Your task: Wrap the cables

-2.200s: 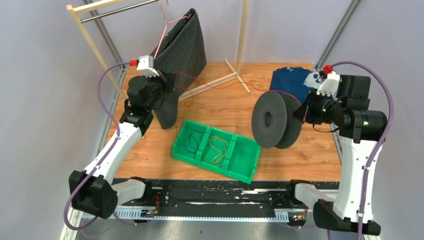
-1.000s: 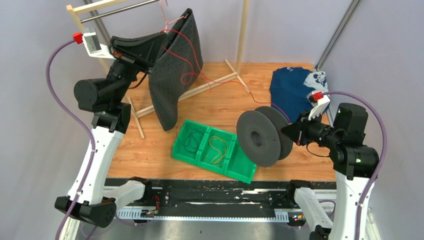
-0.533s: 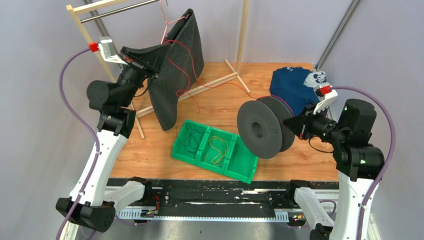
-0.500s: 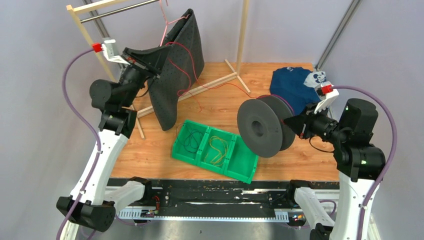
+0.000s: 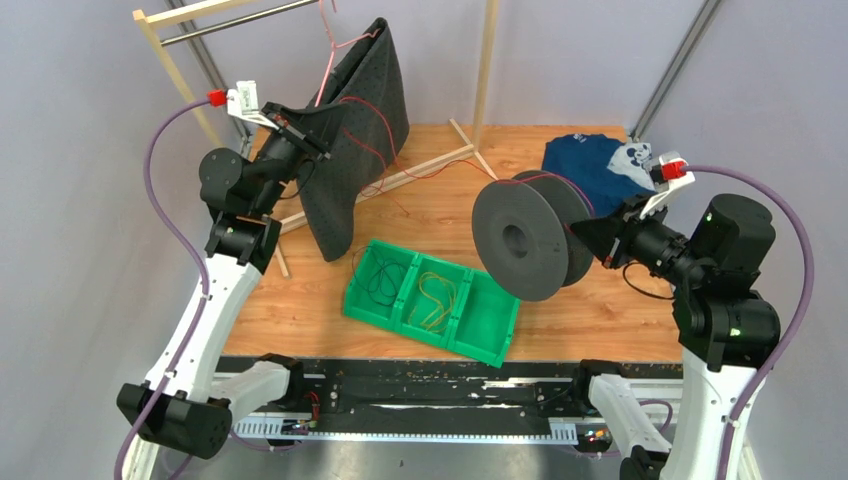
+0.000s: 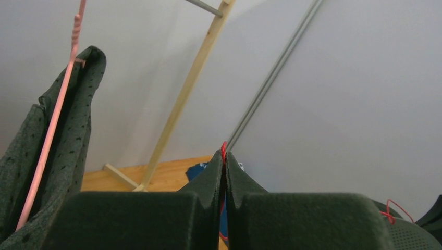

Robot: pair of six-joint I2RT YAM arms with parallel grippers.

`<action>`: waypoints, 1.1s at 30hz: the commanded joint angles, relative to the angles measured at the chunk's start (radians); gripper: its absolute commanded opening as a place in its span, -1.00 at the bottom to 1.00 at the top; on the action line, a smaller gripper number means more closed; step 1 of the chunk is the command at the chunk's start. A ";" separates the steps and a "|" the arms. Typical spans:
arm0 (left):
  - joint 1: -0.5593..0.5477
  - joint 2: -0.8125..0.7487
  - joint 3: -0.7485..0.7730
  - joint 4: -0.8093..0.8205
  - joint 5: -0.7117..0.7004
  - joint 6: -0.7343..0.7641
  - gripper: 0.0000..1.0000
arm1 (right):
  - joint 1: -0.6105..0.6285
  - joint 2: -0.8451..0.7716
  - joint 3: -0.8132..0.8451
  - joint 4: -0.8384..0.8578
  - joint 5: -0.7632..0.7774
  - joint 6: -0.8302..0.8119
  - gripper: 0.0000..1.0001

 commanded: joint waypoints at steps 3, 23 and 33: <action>0.004 0.025 0.004 -0.043 -0.006 0.042 -1.00 | 0.012 -0.020 0.040 0.122 -0.042 0.065 -0.98; 0.004 0.029 -0.073 -0.098 -0.019 0.082 -1.00 | 0.012 0.006 0.079 0.224 -0.075 0.137 -0.98; -0.006 0.031 -0.222 -0.079 0.092 0.026 -1.00 | 0.012 0.065 0.100 0.467 0.049 0.377 -0.98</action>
